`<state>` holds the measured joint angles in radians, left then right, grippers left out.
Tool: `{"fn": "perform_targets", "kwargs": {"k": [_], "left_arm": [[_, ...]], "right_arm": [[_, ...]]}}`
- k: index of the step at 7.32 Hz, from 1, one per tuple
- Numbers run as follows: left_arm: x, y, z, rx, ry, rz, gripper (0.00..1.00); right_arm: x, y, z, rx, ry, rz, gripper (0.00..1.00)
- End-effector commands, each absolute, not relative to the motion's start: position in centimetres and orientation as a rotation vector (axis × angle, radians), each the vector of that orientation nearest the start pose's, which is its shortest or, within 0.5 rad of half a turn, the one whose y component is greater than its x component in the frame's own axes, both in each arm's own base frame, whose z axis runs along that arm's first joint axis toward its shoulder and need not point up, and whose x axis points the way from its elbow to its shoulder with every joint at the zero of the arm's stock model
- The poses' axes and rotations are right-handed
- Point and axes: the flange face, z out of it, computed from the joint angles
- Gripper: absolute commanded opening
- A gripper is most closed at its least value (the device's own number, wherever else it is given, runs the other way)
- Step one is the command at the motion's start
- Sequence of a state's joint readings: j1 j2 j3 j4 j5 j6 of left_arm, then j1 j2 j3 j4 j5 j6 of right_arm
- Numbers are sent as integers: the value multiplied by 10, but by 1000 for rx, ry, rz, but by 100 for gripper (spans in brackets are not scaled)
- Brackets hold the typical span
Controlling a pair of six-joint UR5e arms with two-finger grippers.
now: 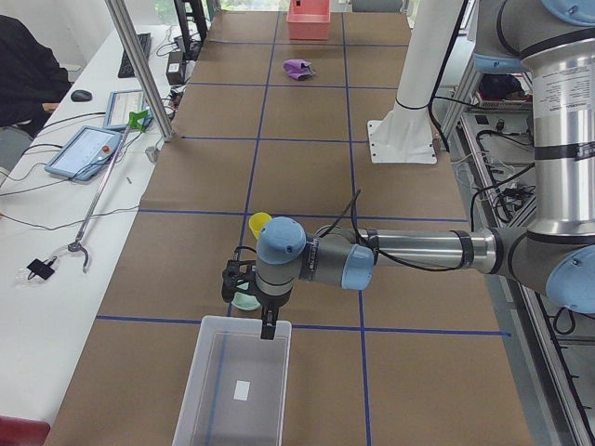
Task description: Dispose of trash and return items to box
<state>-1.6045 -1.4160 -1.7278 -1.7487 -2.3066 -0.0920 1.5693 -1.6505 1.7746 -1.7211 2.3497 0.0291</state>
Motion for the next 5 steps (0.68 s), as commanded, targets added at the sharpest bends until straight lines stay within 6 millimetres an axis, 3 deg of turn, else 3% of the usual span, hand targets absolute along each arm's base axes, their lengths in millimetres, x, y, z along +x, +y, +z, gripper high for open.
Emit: {"fn": "perform_targets", "kwargs": {"k": [1,5], "left_arm": [[-81,-435,639,146,742,-54,99],[-81,-435,643,141,740,-51,99]], "right_arm": [[62,-451,611,-37,-782,36,100],[62,-451,607,-31,-787,34,100]]}}
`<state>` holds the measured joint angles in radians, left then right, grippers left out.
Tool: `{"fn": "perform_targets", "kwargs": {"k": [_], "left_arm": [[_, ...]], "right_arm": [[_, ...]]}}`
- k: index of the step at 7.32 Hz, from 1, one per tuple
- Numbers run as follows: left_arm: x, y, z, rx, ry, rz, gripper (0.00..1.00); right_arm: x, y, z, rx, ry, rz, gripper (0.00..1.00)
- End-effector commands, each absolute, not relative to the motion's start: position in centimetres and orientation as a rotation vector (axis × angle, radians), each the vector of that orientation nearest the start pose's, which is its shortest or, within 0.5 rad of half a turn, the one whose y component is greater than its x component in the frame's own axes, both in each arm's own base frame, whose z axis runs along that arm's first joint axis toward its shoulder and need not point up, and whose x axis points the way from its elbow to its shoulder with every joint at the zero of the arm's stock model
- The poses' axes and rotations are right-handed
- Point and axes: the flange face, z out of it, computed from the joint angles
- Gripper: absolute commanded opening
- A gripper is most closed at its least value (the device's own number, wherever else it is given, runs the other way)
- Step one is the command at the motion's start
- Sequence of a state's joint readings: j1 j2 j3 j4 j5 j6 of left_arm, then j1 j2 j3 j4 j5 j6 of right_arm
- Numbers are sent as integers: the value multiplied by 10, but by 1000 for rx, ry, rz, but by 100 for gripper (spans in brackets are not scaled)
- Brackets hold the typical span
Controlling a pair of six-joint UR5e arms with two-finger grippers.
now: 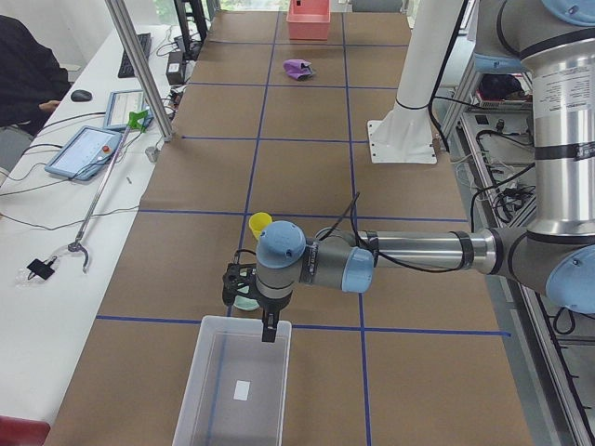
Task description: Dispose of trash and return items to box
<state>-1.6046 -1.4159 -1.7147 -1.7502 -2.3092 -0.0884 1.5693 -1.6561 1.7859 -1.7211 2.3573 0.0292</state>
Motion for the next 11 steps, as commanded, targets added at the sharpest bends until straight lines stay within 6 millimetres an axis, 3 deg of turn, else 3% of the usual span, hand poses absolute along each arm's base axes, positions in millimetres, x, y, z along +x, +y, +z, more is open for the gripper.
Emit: {"fn": "perform_targets", "kwargs": {"k": [1,8,9,11], "left_arm": [[-81,-435,643,142,740,-50,99],[-81,-441,640,160,741,-43,99],[-81,-441,640,160,741,-43,99],[-78,-446,639,158,742,-37,99]], "right_arm": [[62,-451,606,-30,-788,33,100],[62,-456,601,-19,-791,30,100],[63,-455,589,3,-790,25,100],[65,-452,595,-5,-772,28,100]]}}
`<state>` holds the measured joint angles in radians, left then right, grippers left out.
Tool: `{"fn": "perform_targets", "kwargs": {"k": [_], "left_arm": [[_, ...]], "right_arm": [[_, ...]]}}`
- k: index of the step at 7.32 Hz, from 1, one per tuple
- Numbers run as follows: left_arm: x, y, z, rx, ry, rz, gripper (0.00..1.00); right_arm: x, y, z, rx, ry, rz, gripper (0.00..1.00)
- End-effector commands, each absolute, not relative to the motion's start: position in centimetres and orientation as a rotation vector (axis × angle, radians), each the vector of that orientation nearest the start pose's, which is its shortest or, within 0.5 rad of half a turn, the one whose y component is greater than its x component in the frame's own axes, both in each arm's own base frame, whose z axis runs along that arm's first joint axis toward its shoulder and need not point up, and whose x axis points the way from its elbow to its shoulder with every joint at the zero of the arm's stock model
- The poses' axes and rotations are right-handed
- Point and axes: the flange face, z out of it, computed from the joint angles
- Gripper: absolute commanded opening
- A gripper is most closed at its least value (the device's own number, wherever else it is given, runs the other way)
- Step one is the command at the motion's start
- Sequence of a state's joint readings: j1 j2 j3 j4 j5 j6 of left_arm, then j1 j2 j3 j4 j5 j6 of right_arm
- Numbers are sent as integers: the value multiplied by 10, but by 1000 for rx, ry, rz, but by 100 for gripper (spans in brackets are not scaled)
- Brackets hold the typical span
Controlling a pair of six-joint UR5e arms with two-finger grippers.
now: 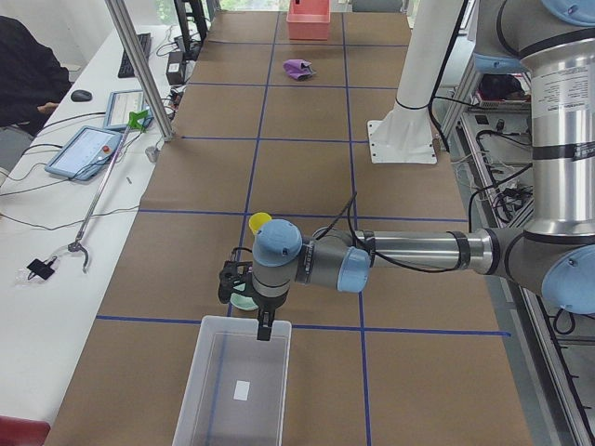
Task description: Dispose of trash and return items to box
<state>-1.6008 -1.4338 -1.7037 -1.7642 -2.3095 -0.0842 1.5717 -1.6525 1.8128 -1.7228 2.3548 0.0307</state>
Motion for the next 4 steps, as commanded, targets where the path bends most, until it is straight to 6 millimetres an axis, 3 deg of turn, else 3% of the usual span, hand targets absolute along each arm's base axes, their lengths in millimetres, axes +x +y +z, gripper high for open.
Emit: {"fn": "perform_targets", "kwargs": {"k": [1,4], "left_arm": [[-78,-446,638,160,742,-33,99],[-76,-443,630,178,763,-21,99]], "right_arm": [[65,-454,594,-1,-752,22,100],[62,-459,598,-9,-748,21,100]]}}
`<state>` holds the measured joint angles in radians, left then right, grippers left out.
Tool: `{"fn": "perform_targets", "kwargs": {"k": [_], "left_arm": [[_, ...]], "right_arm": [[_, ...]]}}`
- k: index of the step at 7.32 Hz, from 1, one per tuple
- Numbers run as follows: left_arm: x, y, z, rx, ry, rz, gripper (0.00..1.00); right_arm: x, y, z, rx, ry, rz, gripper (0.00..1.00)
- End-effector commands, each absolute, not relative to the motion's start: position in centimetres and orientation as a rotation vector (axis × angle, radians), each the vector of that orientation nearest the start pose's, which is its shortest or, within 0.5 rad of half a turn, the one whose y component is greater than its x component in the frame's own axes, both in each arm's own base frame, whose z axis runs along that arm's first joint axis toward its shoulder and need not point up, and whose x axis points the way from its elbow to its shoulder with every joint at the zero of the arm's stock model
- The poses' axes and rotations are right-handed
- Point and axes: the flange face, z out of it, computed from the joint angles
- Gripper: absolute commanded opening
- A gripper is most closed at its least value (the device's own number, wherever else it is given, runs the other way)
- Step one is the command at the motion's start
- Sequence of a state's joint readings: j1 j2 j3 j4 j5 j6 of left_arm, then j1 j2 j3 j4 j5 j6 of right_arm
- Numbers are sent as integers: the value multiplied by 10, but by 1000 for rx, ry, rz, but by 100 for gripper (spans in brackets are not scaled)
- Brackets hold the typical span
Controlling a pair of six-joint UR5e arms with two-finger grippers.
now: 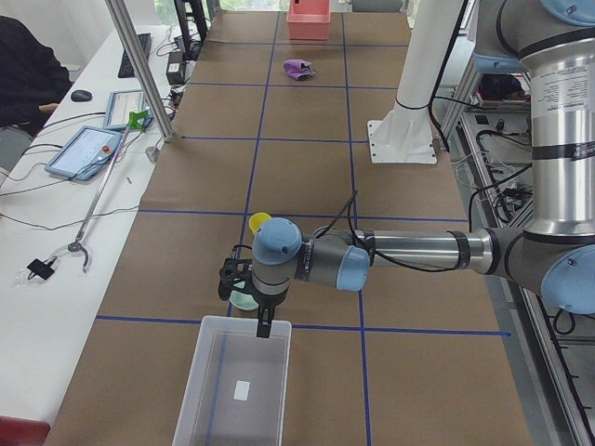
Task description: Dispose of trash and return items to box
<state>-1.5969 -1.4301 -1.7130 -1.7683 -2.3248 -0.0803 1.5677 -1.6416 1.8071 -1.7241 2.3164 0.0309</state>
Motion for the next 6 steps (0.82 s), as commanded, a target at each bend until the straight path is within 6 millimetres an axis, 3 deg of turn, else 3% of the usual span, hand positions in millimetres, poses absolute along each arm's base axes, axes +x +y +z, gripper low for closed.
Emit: {"fn": "perform_targets", "kwargs": {"k": [1,6], "left_arm": [[-76,-443,630,181,763,-20,99],[-76,-446,626,170,765,-44,99]], "right_arm": [[62,-462,598,-10,-742,23,100],[62,-465,591,-21,-752,86,100]]}}
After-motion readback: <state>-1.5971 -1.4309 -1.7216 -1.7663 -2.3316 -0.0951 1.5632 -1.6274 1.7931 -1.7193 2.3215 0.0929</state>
